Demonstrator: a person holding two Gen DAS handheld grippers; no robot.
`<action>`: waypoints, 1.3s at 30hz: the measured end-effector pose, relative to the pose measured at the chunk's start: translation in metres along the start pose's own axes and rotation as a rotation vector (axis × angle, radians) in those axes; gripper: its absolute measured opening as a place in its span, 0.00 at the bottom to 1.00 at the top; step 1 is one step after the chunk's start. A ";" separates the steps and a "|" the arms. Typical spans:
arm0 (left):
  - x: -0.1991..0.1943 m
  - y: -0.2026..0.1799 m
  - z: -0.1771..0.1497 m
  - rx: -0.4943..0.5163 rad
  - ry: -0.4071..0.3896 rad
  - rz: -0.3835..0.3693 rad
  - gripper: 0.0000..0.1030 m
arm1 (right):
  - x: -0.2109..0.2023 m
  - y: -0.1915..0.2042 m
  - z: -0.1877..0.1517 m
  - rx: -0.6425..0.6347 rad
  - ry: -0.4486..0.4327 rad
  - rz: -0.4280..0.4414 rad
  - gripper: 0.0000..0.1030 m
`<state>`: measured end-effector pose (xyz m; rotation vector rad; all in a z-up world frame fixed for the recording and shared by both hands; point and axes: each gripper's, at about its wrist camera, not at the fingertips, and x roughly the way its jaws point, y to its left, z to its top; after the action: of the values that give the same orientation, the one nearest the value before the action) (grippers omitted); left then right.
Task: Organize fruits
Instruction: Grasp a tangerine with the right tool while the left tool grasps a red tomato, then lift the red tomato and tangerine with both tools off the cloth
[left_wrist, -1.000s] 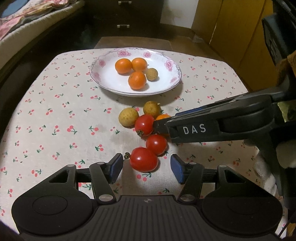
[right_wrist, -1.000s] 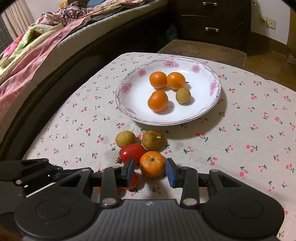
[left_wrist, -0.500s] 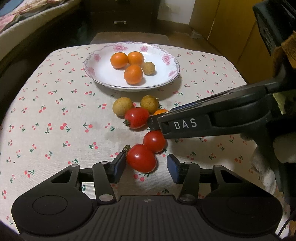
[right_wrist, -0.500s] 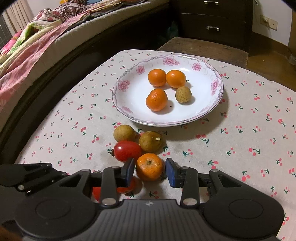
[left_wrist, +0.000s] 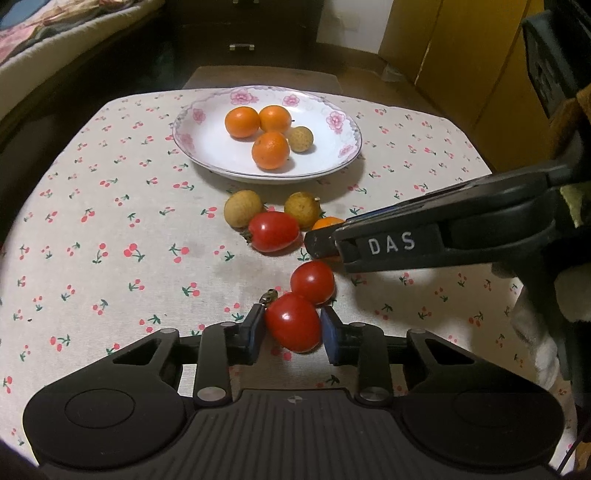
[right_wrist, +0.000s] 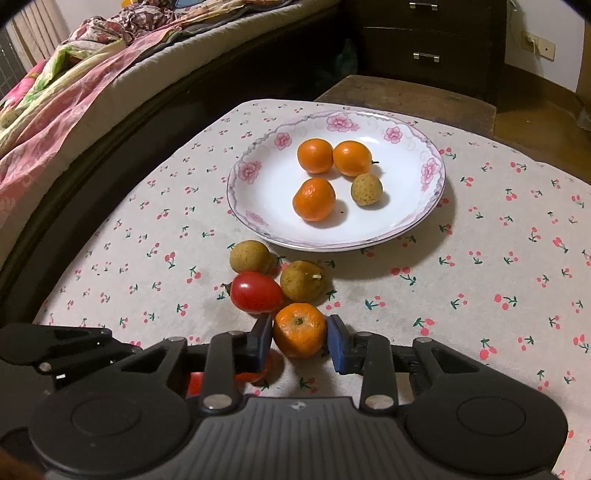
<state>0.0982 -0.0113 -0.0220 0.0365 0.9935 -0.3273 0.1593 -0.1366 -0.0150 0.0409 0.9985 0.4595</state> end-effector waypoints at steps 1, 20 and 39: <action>0.000 0.000 0.000 0.000 0.000 0.000 0.39 | -0.001 -0.001 0.000 0.002 -0.002 0.000 0.38; -0.008 -0.001 0.000 -0.003 -0.015 -0.011 0.39 | -0.021 -0.007 -0.008 0.016 -0.026 0.006 0.38; -0.002 -0.002 -0.003 0.010 0.009 0.007 0.39 | -0.022 -0.007 -0.008 0.018 -0.020 0.011 0.38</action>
<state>0.0942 -0.0119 -0.0213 0.0508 1.0006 -0.3264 0.1450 -0.1526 -0.0037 0.0669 0.9836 0.4598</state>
